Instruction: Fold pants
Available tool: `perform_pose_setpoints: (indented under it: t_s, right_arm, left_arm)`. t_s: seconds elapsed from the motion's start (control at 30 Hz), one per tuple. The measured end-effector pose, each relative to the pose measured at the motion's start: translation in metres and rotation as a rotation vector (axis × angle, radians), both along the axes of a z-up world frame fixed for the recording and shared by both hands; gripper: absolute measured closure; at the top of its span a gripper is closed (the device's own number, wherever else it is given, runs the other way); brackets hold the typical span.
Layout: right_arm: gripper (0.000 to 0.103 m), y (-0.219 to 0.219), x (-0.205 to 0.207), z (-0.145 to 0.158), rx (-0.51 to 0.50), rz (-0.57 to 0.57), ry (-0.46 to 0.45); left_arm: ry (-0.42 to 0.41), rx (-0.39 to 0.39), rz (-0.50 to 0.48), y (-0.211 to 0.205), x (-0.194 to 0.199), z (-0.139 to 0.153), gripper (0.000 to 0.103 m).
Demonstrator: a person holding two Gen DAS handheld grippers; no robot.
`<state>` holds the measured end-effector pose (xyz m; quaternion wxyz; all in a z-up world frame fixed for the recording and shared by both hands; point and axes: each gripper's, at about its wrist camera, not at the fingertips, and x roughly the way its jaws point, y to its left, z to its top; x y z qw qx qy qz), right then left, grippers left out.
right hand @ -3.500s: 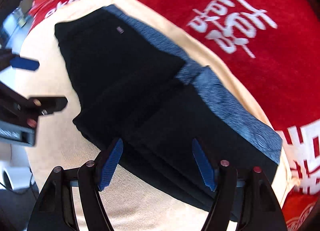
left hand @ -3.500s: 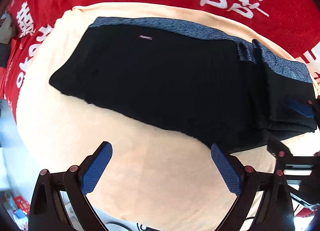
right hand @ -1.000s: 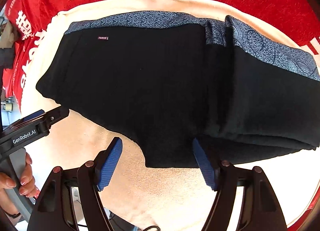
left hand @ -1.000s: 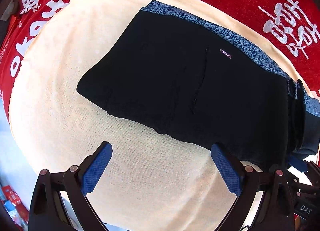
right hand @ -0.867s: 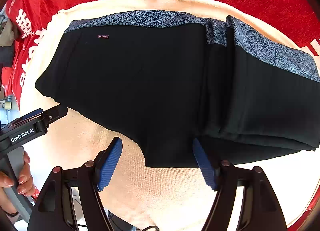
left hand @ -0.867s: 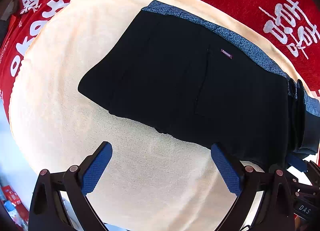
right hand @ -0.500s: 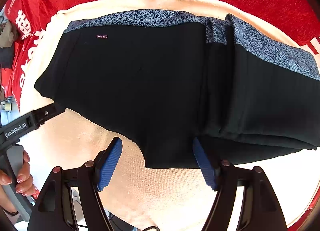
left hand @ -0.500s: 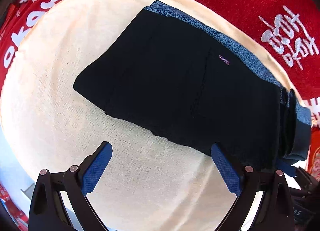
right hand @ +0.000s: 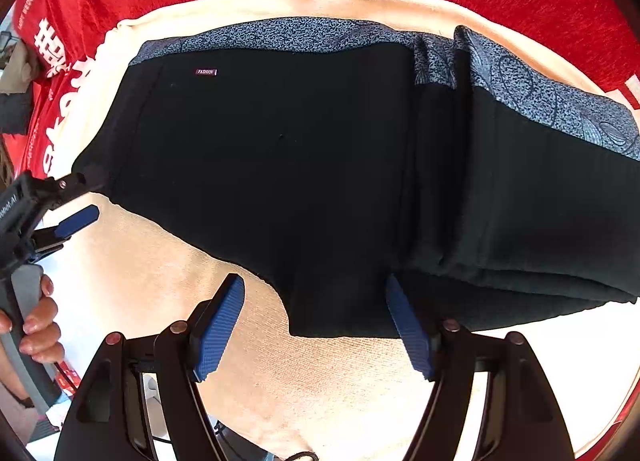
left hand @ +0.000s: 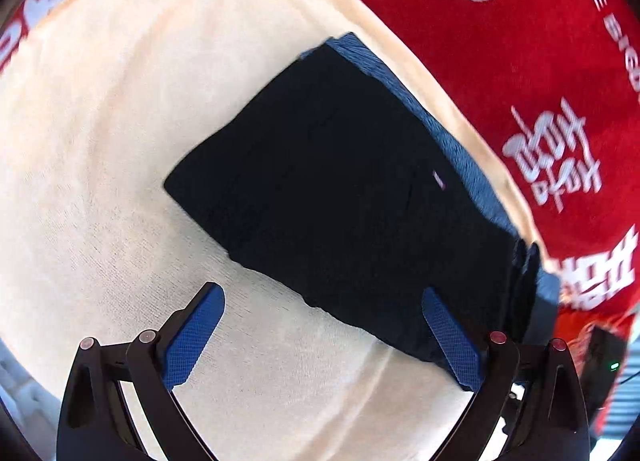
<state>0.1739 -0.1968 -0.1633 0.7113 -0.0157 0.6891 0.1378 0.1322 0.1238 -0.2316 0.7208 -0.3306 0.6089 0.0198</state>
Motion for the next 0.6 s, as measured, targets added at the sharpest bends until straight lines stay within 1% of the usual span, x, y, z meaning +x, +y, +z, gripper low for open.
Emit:
perform_pose_setpoints:
  t_s: [0.07, 0.2, 0.3, 0.37, 0.47, 0.53, 0.6]
  right_arm:
    - [0.027, 0.000, 0.000, -0.001, 0.000, 0.001, 0.000]
    - [0.027, 0.001, -0.001, -0.002, -0.002, 0.009, -0.003]
    - [0.027, 0.003, -0.003, -0.002, 0.001, 0.010, -0.010]
    - [0.026, 0.003, -0.005, -0.002, 0.005, 0.010, -0.015]
    - [0.026, 0.003, -0.007, -0.002, 0.008, 0.016, -0.018]
    - [0.026, 0.003, -0.007, -0.002, 0.014, 0.016, -0.018]
    - [0.026, 0.002, -0.008, -0.003, 0.019, 0.016, -0.021]
  left_arm:
    - [-0.013, -0.066, 0.011, 0.005, 0.002, -0.006, 0.003]
    - [-0.079, -0.141, -0.001, 0.007, 0.003, -0.010, 0.003]
    - [-0.113, -0.210, 0.018, 0.005, 0.005, -0.015, 0.003]
    - [-0.128, -0.226, 0.034, 0.003, 0.009, -0.017, 0.003]
    - [-0.136, -0.220, 0.069, -0.003, 0.015, -0.017, 0.002]
    - [-0.140, -0.242, 0.091, -0.004, 0.018, -0.009, 0.002]
    - [-0.184, -0.238, 0.091, -0.010, 0.024, 0.000, 0.002]
